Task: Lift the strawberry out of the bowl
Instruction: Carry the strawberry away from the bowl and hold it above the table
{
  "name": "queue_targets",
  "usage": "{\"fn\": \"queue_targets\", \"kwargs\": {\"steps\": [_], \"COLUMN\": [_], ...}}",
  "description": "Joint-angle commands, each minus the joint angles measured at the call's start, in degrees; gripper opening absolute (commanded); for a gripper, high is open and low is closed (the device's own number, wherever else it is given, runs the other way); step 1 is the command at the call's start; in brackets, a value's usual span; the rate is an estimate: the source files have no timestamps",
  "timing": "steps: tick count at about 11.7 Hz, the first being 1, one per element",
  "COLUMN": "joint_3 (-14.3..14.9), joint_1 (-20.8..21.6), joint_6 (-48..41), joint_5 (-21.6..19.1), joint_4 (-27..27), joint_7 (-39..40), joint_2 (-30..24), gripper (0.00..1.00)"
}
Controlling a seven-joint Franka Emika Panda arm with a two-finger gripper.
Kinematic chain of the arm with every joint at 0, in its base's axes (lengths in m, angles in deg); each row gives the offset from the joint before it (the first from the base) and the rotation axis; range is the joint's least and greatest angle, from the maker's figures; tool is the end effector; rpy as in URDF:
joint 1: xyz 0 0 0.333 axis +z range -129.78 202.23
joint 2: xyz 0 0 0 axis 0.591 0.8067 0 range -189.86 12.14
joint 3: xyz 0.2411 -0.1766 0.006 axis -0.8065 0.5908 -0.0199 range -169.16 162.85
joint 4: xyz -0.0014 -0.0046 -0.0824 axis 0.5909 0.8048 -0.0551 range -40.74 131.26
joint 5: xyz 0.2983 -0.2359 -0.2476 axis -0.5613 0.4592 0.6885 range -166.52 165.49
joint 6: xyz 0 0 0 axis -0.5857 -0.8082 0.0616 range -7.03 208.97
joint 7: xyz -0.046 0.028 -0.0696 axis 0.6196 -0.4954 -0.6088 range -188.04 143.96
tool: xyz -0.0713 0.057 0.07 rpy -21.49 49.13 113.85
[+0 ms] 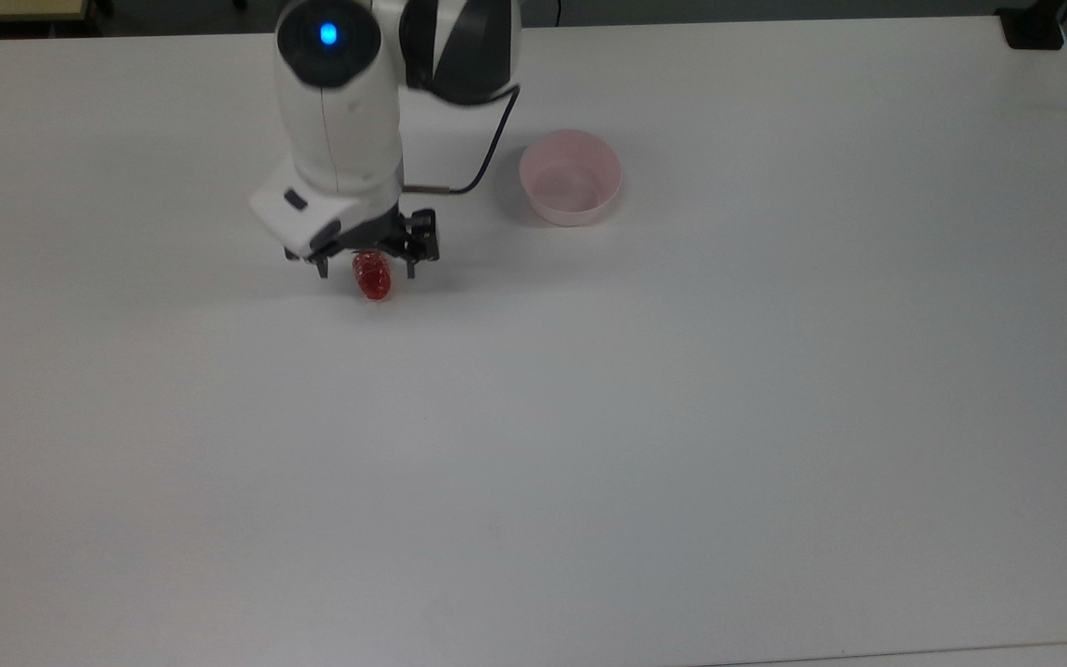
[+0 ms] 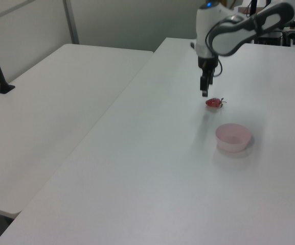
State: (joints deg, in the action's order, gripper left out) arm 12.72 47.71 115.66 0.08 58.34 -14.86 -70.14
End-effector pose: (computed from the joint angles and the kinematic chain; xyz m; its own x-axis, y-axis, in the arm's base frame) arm 0.6834 -0.0448 0.3174 0.9977 0.0683 -0.0030 0.0682 -0.9929 0.0971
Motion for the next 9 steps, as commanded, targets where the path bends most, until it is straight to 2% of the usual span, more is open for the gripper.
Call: {"fn": "queue_targets", "kwargs": {"steps": [1,3,5,6,8,9], "joint_3": [-1.3,-5.1,-5.5,-5.8,-9.7,-11.2], "joint_1": [1.2,0.2,-0.9,-2.7,-7.8,-9.1], "joint_6": [-14.1,-23.3,-28.6,-28.5,-28.4,-28.4], "joint_5": [0.8,0.9,0.1,-0.1,-0.1,-0.1], "joint_4": [-2.3,-4.8,-7.9,-8.5,-9.6,-9.6], "joint_7": [-3.5,-3.5,-3.2,-3.1,-3.1,-3.1], "joint_2": [-12.1,-16.9,-17.8,-17.8,-17.6,-17.6], "gripper": [1.00,1.00,1.00,1.00,1.00,1.00]}}
